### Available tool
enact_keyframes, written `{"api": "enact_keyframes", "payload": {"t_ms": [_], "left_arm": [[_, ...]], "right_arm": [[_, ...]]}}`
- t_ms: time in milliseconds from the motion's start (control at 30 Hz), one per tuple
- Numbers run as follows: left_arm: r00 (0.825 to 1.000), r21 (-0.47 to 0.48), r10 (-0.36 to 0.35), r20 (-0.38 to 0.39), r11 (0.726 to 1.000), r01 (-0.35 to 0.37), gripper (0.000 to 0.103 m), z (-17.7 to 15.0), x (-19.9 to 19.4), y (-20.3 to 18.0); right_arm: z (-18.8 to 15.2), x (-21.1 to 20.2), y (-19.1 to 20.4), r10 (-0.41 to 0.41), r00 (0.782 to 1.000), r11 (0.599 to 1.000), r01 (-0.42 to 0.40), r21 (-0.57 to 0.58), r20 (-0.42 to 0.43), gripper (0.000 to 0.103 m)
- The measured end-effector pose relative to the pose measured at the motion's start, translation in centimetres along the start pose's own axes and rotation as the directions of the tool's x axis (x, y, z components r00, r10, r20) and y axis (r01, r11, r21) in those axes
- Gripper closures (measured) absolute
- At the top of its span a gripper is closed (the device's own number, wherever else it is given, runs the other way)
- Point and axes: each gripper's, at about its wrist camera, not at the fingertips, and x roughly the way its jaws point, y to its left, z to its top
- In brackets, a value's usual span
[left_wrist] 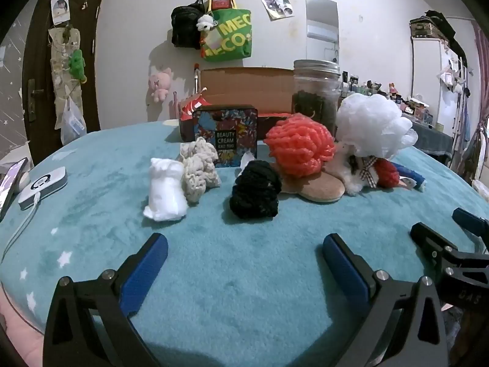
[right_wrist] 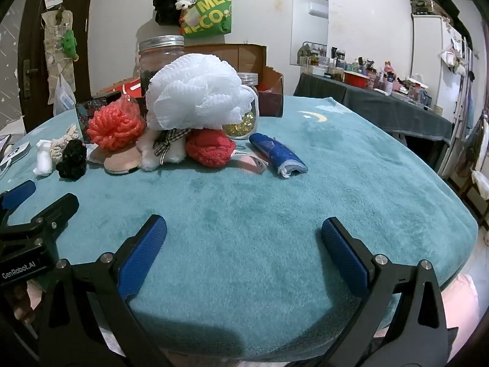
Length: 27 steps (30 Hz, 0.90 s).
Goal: Organize soft objects
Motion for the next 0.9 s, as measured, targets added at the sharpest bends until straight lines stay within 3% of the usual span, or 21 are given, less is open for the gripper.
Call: {"api": "enact_keyframes", "payload": {"t_ms": [900], "left_arm": [[1.0,0.007,0.003,0.003,1.0,-0.003,0.0,0.01,0.03,-0.07]], "right_arm": [[-0.02,-0.06,-0.02,0.001,1.0,1.0,-0.001,0.002,-0.002,0.0]]}}
